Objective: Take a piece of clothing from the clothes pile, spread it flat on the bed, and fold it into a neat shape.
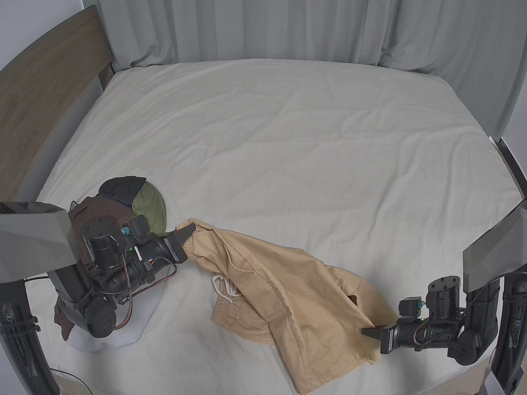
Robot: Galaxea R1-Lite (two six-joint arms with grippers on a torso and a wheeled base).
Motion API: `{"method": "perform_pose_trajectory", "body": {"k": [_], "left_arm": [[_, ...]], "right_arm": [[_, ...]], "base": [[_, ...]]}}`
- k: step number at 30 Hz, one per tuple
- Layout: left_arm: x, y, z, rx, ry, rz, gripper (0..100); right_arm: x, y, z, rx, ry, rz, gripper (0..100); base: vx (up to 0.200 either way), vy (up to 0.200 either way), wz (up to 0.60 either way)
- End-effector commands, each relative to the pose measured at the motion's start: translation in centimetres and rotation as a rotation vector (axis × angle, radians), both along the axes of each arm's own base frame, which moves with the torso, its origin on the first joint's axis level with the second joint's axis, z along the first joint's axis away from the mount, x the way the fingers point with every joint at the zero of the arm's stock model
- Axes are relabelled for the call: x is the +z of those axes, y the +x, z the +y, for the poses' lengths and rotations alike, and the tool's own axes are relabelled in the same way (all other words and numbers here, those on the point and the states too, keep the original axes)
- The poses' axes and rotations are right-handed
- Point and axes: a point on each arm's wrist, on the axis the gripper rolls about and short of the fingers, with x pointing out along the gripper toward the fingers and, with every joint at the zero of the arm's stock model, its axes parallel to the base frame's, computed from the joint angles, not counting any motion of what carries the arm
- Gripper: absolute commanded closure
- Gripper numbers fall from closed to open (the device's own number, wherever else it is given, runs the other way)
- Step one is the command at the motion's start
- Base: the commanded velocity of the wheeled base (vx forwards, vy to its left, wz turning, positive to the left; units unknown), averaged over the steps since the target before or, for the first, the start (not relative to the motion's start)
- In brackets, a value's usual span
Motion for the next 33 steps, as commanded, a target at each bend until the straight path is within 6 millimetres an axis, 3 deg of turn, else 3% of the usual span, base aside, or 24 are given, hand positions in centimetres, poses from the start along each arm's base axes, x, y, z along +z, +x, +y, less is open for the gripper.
{"method": "perform_pose_trajectory", "body": {"k": [1,14,26,33], "left_arm": [[0.0,0.0,0.0,-0.001,0.0,0.0,100],[-0.3,0.2,0.3,0.01,0.001,0.006,100],[-0.7,0.3,0.2,0.01,0.004,0.016,100],[-0.8,0.4,0.2,0.01,0.005,0.021,100]], "right_arm": [[0.0,0.2,-0.1,-0.008,0.002,-0.002,100],[4.4,5.0,-2.1,-0.163,0.117,-0.267,100],[5.2,7.7,-4.2,-0.257,0.124,-0.359,100],[4.0,9.4,-4.7,-0.318,0.1,-0.363,100]], "base": [[0.0,0.0,0.0],[0.0,0.0,0.0],[0.0,0.0,0.0],[0.0,0.0,0.0]]}}
